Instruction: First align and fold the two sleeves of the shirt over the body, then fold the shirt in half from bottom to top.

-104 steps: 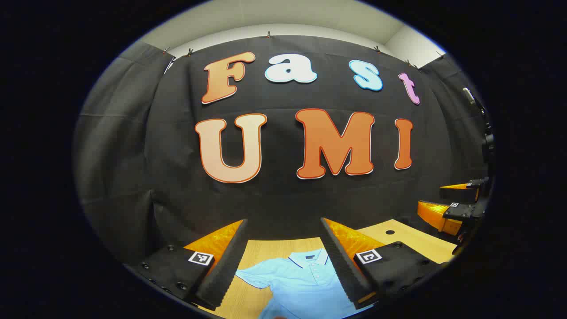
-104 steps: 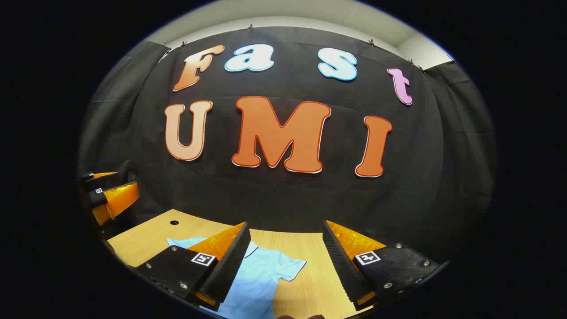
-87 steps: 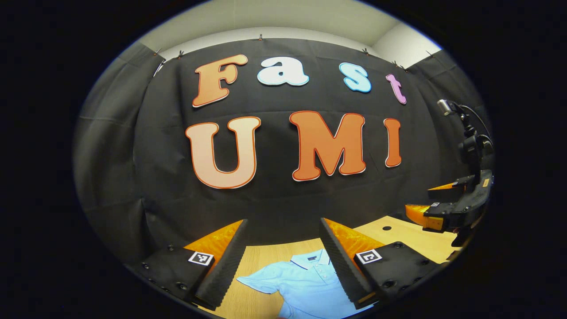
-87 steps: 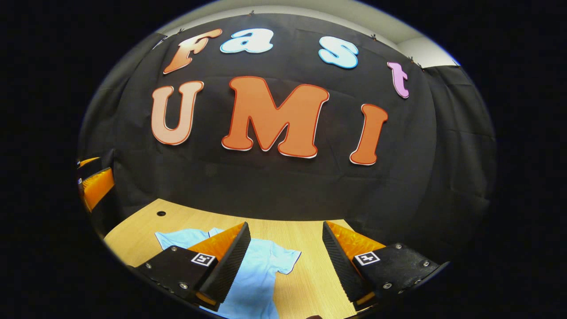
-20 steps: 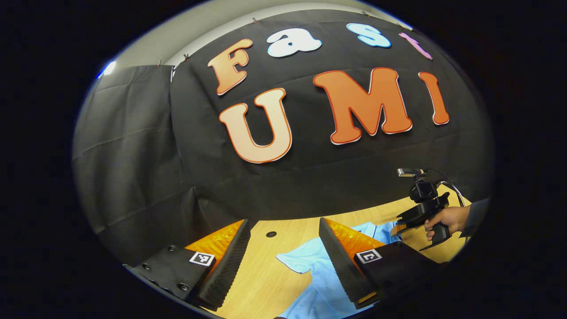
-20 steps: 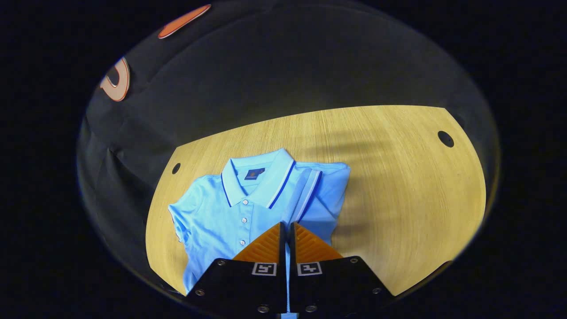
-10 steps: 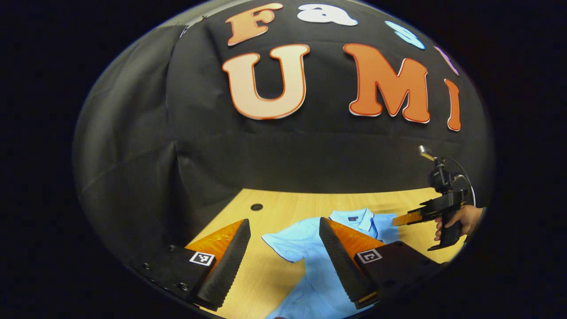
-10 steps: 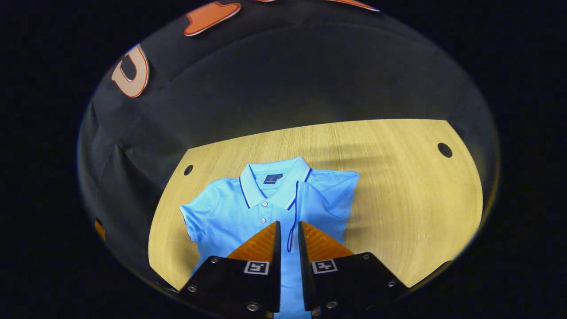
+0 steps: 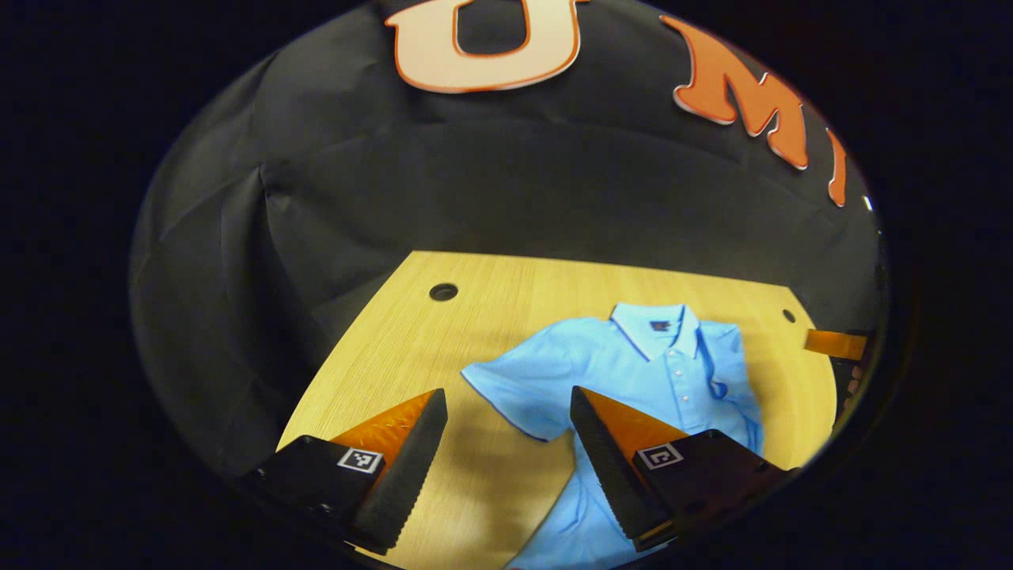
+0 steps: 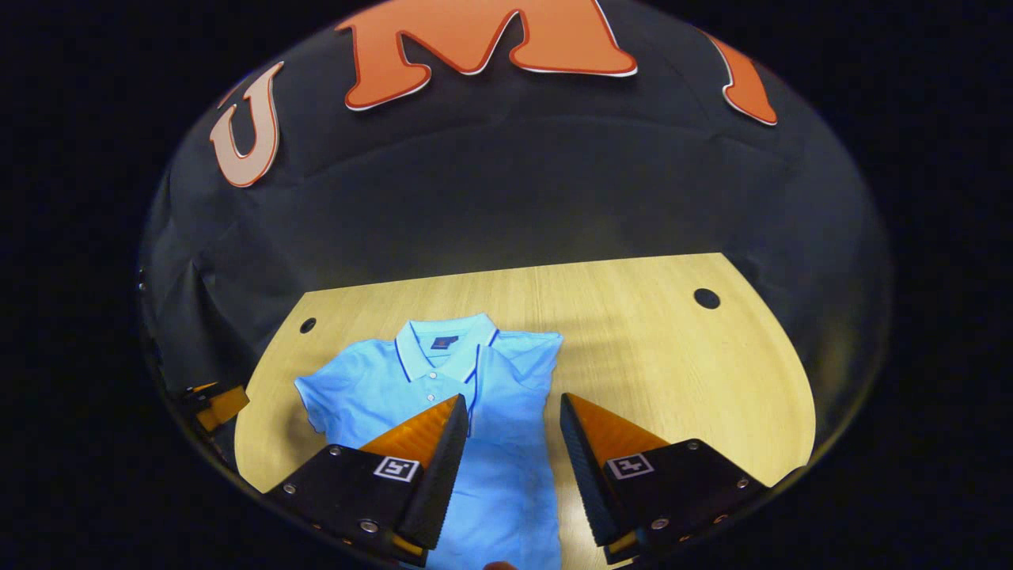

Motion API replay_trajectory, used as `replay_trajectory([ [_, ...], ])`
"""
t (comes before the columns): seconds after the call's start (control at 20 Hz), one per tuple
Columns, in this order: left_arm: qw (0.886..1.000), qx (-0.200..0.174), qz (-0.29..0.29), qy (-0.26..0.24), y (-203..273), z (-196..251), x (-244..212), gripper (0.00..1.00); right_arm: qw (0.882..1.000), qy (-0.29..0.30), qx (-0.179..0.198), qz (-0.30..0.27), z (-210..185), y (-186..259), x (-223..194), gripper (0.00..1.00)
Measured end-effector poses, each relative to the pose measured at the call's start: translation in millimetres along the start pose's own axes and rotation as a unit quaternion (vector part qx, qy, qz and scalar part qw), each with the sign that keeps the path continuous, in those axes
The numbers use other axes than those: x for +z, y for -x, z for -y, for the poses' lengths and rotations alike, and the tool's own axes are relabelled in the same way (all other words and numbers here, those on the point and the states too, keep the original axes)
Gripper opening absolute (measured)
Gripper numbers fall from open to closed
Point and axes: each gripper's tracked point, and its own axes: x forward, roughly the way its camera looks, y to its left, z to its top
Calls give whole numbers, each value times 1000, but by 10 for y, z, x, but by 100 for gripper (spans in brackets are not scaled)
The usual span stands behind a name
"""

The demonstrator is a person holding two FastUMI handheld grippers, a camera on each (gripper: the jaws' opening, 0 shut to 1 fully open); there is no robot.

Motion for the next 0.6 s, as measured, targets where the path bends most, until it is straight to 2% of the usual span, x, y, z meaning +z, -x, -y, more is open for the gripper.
replay_trajectory([
  [0.15,999,-16,-45,13,-334,-19,-150,99,1000,2,-18,3,45,148,-131,75],
  [0.2,998,-19,-55,17,-421,-36,-172,98,1000,4,-27,6,66,194,-158,71],
  [0.25,998,-23,-62,21,-527,-36,-178,99,999,1,-33,8,64,257,-204,77],
  [0.45,993,-34,-108,32,-932,-22,-331,98,998,-18,-52,14,75,490,-438,80],
  [0.5,992,-35,-120,35,-999,-28,-369,98,998,-19,-62,15,93,559,-492,75],
  [0.55,990,-33,-129,37,-1086,-22,-405,98,997,-20,-70,16,104,628,-561,82],
  [0.6,989,-30,-142,41,-1149,-29,-451,97,997,-23,-78,17,116,694,-608,82],
])
